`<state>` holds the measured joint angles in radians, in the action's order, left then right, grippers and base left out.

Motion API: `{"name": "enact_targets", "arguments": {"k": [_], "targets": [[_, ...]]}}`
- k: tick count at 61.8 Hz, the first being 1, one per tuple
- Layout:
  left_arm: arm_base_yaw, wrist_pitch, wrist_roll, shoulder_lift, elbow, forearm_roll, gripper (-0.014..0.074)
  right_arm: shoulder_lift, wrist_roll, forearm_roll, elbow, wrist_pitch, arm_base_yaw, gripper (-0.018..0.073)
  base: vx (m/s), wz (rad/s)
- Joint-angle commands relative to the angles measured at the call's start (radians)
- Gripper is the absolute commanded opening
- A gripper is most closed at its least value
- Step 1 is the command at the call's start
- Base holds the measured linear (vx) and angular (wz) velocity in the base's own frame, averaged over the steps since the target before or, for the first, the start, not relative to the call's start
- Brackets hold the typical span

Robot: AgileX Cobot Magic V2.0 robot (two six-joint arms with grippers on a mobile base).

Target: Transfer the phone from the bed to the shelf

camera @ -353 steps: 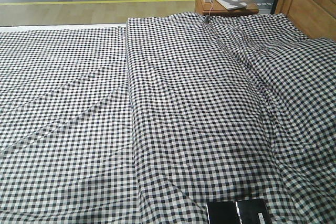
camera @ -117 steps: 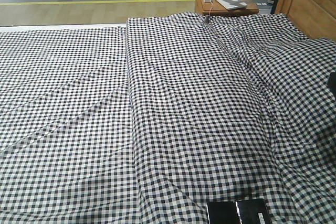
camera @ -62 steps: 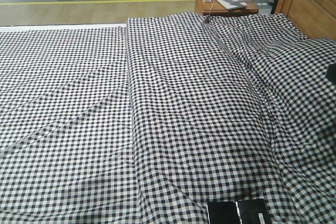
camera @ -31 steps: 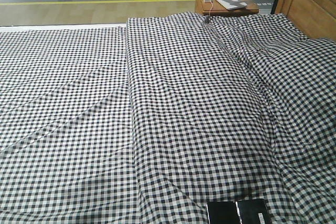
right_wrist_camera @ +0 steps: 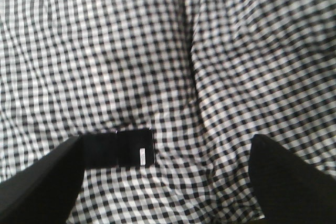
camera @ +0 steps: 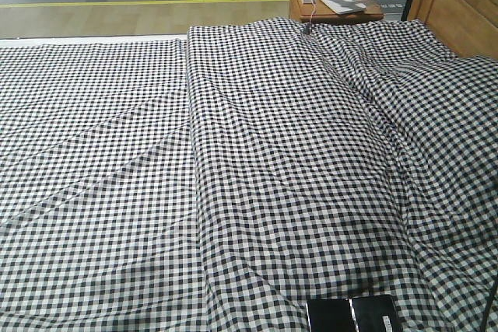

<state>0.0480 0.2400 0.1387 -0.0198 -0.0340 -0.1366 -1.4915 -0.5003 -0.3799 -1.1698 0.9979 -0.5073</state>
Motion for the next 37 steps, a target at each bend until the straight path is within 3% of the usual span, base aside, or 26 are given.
{"name": "enact_targets", "arguments": {"k": [1, 37], "targets": [[0.004, -0.075, -0.004, -0.004, -0.003, -0.009, 0.0001, -0.033, -0.06, -0.036, -0.03, -0.029, -0.006, 0.0592, 0.0, 0.0], [0.004, -0.075, -0.004, -0.004, -0.003, -0.009, 0.0001, -0.529, -0.31, -0.158, -0.03, -0.033, -0.013, 0.0592, 0.0, 0.0]]}}
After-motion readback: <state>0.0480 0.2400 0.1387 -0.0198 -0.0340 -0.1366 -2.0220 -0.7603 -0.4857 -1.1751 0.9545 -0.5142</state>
